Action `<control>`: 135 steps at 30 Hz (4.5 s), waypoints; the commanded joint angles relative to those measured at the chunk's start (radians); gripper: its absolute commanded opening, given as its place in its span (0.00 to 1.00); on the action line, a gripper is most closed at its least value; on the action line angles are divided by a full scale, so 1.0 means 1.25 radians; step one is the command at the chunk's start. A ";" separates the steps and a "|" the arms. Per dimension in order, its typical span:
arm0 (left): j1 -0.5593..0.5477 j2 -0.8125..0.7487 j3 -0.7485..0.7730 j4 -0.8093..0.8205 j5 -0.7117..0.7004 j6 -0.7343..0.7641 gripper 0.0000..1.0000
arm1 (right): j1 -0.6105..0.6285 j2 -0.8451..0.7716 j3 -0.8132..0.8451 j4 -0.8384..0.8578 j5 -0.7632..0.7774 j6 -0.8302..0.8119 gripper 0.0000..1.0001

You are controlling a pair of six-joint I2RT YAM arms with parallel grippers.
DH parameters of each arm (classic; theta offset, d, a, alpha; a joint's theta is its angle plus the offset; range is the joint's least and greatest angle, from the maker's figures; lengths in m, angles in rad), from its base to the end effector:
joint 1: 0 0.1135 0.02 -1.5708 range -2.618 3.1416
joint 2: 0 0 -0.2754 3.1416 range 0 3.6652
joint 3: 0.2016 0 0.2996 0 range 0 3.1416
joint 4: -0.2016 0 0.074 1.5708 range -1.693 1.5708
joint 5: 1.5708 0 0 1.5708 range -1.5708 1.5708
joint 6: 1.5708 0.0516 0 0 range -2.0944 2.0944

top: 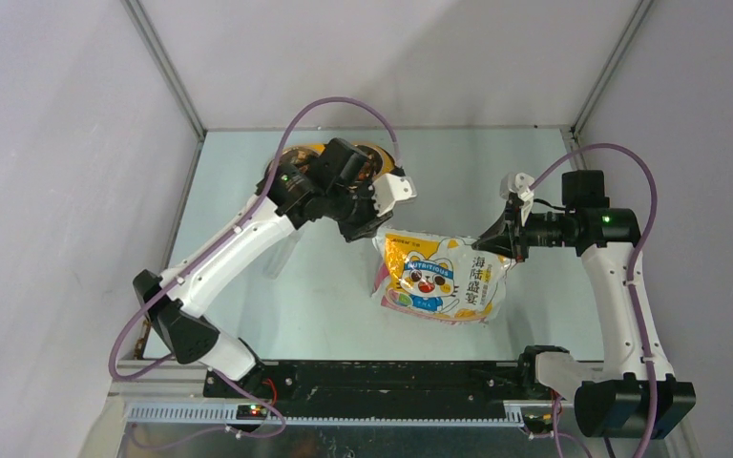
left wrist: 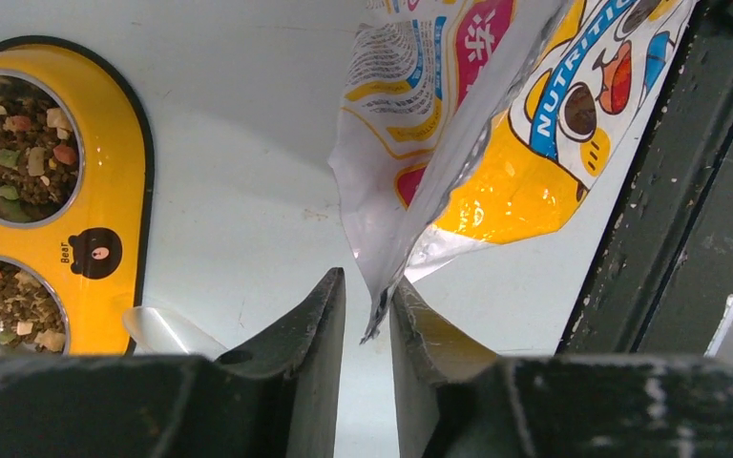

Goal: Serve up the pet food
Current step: Close the pet food bag at the center of the board.

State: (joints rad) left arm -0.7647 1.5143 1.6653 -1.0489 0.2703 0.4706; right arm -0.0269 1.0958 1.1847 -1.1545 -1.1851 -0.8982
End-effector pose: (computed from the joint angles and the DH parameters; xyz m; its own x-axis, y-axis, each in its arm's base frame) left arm 0.2522 -0.2611 0.3952 -0.1460 0.7456 -0.6502 0.9576 0.2716 0.0965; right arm 0.2275 0.0417 0.3625 -0.2023 -0.2889 -0.9357 -0.9572 0.2602 0.1266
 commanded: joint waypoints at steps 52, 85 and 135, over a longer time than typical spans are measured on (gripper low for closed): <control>-0.027 0.035 0.152 0.167 -0.109 -0.225 0.00 | -0.029 -0.059 0.010 -0.003 -0.062 -0.002 0.00; -0.082 0.081 0.139 0.059 0.272 0.039 0.56 | 0.268 -0.076 -0.030 0.384 0.280 0.255 0.42; -0.069 0.092 0.175 0.146 0.329 -0.082 0.00 | 0.321 -0.048 -0.001 0.455 0.230 0.352 0.41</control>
State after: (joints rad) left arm -0.8597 1.6794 1.8347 -0.9382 0.5846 0.4240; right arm 0.3454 1.0092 1.1515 -0.6559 -0.9333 -0.4858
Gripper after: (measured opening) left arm 0.006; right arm 0.418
